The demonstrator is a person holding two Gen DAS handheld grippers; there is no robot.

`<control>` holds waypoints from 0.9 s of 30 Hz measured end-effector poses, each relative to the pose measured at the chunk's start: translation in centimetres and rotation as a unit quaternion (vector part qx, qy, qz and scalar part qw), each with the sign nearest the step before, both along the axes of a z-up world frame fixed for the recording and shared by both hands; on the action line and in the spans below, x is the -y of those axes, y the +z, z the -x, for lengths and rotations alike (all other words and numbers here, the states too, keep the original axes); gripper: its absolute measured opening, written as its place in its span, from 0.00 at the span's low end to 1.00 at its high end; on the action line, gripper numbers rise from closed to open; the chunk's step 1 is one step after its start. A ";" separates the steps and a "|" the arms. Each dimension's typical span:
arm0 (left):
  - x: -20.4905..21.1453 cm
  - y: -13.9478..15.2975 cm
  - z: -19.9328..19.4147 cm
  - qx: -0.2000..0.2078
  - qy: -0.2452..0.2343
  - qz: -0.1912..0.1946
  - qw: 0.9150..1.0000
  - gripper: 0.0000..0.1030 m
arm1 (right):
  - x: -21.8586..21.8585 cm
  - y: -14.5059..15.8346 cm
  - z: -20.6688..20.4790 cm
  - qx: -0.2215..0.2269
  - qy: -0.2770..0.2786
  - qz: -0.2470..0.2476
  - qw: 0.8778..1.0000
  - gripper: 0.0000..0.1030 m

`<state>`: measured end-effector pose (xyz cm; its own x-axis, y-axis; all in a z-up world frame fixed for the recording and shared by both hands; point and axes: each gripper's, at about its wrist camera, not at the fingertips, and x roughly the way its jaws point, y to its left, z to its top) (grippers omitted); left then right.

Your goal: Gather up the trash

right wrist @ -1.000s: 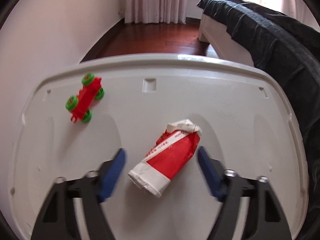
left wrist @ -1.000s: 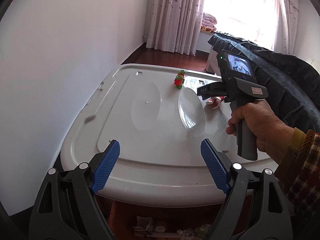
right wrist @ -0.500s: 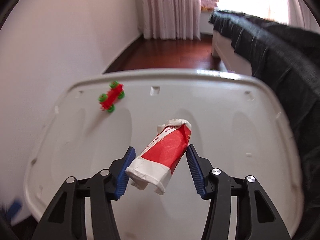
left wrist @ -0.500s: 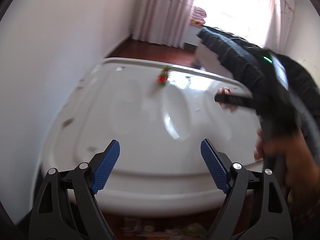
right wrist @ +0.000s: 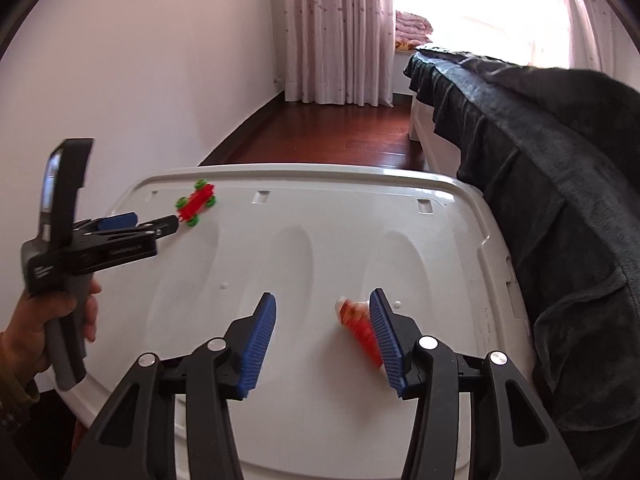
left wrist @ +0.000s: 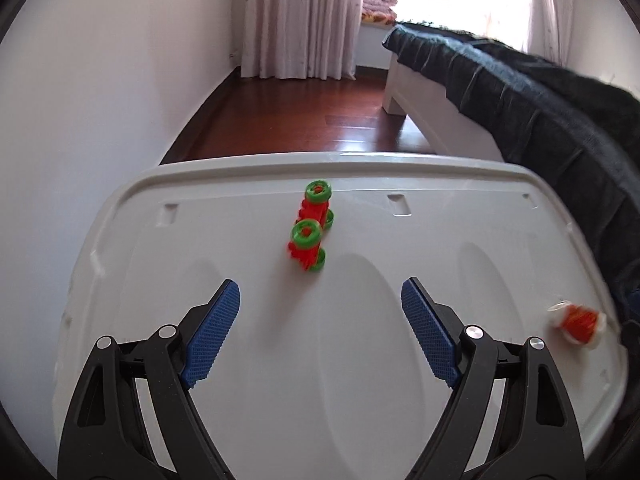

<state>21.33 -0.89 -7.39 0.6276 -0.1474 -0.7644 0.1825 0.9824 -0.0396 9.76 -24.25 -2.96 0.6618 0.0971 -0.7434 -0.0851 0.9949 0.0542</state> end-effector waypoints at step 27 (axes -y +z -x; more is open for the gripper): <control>1.1 2.2 3.5 0.025 -0.026 0.000 0.999 0.21 | 4.7 -4.7 -2.5 -0.055 0.054 0.048 0.996 0.55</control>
